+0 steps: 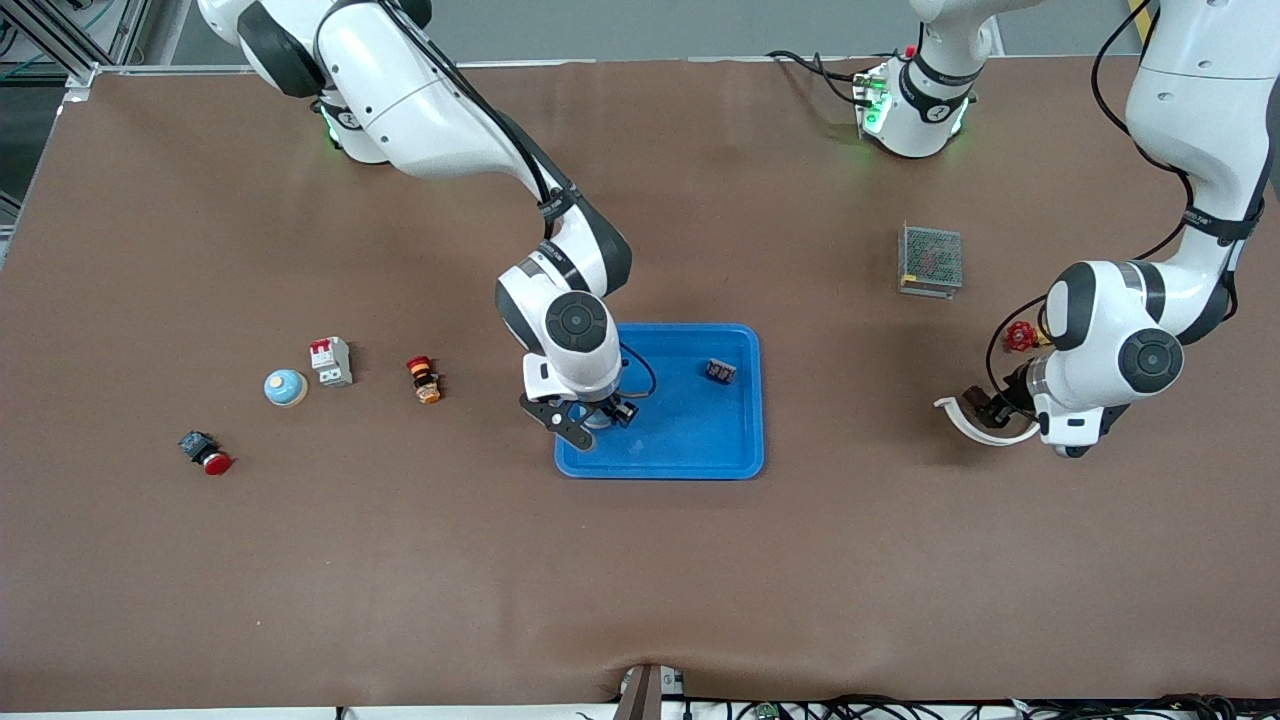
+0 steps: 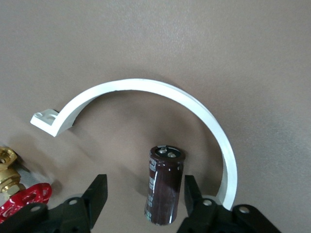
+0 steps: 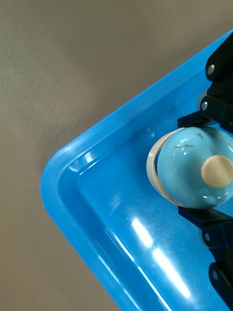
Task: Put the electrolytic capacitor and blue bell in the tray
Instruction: 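Set the bell in the tray while the left gripper carries the capacitor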
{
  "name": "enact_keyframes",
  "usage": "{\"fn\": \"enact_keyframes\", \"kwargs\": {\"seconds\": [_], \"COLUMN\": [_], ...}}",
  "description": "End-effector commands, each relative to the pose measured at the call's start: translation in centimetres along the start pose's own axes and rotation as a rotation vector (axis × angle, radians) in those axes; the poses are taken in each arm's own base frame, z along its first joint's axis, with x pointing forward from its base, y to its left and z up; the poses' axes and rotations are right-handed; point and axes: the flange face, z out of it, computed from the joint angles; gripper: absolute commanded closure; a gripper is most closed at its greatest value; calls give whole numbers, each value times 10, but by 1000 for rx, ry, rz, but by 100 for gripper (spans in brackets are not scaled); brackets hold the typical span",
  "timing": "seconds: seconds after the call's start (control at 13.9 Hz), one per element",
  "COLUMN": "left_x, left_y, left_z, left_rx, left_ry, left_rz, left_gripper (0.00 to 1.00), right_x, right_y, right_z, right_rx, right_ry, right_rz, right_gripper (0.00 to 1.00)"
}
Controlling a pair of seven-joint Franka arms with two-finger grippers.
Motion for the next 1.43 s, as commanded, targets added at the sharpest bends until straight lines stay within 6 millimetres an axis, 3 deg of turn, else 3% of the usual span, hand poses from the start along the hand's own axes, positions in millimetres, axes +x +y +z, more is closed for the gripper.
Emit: {"fn": "enact_keyframes", "kwargs": {"seconds": [0.0,0.14,0.43,0.57,0.93,1.15,1.36], "left_x": [-5,-7,-10,-11,-23,-44,-62], "left_y": [-2,-1,-2,-6,-9,3,21], "left_z": [4,6,9,7,-39,-69,-85], "left_rx": [5,7,13,16,63,88,94], "left_ry": [9,4,-2,-3,-3,-11,-9], "left_rz": [20,22,46,79,81,93,51], "left_gripper": [32,43,74,100,100,100,100], "right_x": [17,21,25,25,25,25,26], "right_y": [-9,-12,-17,-16,-18,-18,-18], "right_z": [1,3,8,13,20,19,20], "right_rx": [11,18,27,20,22,25,27], "right_ry": [14,13,15,16,16,16,26], "right_rz": [35,50,55,55,61,61,58], "right_gripper": [100,100,100,100,100,100,100]}}
